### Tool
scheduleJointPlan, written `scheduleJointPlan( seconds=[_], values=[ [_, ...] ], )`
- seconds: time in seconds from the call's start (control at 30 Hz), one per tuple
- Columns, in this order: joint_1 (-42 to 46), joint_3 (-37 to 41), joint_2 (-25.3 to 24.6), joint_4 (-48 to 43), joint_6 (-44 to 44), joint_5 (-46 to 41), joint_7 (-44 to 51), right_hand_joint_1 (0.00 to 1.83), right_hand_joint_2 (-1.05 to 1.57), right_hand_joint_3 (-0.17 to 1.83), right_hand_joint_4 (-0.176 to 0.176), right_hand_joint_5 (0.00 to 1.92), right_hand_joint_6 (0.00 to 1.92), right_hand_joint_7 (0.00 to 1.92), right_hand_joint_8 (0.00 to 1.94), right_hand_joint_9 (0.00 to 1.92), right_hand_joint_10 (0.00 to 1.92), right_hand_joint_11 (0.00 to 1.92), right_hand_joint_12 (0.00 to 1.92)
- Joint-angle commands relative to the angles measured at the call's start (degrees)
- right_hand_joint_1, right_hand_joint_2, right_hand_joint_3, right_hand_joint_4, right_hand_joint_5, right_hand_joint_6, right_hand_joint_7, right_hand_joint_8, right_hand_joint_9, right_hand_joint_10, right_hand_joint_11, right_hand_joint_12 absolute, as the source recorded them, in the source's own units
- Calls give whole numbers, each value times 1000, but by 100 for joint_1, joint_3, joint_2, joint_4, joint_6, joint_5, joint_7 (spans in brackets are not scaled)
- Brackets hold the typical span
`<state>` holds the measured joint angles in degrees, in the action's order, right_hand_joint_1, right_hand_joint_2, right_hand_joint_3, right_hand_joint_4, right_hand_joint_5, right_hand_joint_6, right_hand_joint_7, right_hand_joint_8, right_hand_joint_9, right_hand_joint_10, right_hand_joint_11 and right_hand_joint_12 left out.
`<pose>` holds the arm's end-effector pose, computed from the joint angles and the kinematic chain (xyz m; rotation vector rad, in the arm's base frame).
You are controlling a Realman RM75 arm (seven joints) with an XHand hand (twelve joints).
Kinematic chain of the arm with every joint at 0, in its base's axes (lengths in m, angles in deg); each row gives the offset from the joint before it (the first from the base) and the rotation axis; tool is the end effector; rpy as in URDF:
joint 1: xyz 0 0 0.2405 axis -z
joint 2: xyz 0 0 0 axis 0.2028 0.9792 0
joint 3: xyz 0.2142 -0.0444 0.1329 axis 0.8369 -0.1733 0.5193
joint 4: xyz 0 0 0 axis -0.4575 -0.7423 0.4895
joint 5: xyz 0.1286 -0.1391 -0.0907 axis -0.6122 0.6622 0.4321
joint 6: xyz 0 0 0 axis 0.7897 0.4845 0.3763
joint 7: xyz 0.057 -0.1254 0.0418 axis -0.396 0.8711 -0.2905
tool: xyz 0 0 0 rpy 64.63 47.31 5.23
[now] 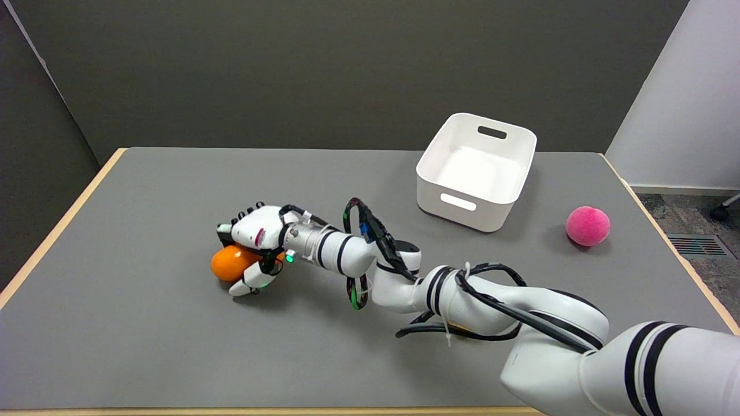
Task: Pick up mango.
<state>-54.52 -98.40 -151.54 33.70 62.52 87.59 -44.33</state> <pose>-0.2849 -0.4601 0.0508 2.2469 -0.2300 -0.1458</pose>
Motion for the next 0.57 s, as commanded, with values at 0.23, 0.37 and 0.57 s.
scheduleJointPlan(
  seconds=[0.23, 0.37, 0.57],
  values=[
    [-88, 1307, 1506, -2468, 187, 38, 206, 1177, 1164, 246, -176, 651, 1480, 708, 1505, 767, 1314, 629, 1637],
    [72, 2116, 2060, -3102, 89, -2, 366, 1175, 1153, 277, -176, 648, 1492, 704, 1520, 778, 1341, 653, 1630],
    [646, 3489, 2777, -3488, -247, -2, 757, 1179, 1157, 256, -176, 657, 1473, 714, 1503, 790, 1296, 646, 1627]
  ],
)
